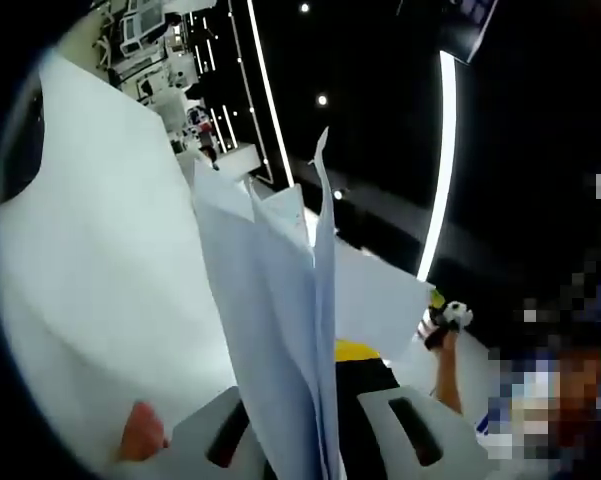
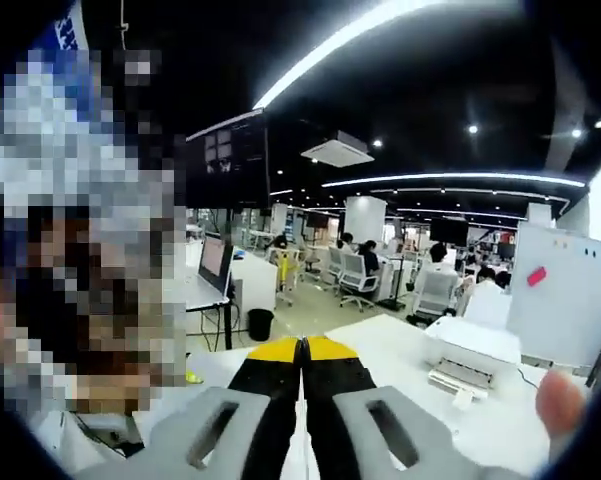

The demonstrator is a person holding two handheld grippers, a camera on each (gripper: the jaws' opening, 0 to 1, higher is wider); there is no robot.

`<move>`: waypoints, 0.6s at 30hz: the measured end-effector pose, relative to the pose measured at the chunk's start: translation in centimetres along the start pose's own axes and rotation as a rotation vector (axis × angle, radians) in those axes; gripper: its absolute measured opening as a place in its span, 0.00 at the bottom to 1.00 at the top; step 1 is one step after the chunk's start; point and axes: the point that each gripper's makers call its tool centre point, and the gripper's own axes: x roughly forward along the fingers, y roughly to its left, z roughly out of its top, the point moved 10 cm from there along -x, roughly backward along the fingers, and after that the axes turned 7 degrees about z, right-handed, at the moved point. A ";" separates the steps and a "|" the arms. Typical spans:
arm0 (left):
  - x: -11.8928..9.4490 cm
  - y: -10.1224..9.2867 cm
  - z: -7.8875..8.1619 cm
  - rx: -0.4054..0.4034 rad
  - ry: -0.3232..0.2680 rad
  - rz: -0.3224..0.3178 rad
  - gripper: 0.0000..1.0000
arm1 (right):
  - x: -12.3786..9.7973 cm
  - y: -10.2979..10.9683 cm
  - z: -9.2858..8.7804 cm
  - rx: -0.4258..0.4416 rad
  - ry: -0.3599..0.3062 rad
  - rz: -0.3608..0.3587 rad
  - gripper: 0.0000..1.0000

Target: Organize the stack of printing papers by aligning and flattening the scattered papers on the table

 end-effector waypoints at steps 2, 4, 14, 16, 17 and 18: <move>0.0 0.1 0.1 0.002 0.000 0.002 0.06 | -0.8 0.2 1.1 -0.006 0.008 0.000 0.00; 0.0 0.1 0.2 0.004 0.001 0.003 0.06 | -1.3 0.8 1.9 -0.008 0.014 0.009 0.00; 0.0 0.1 0.1 0.010 -0.001 0.010 0.06 | -1.7 5.1 3.9 -0.004 0.110 0.129 0.00; 0.0 0.0 0.0 0.010 -0.002 0.008 0.06 | -1.7 5.7 4.0 0.006 0.125 0.143 0.00; 0.0 0.0 0.0 0.010 -0.002 0.007 0.06 | -1.8 6.3 4.1 0.009 0.138 0.154 0.00; 0.0 -0.1 -0.1 0.011 -0.003 0.006 0.06 | -1.9 6.6 4.2 0.011 0.147 0.161 0.00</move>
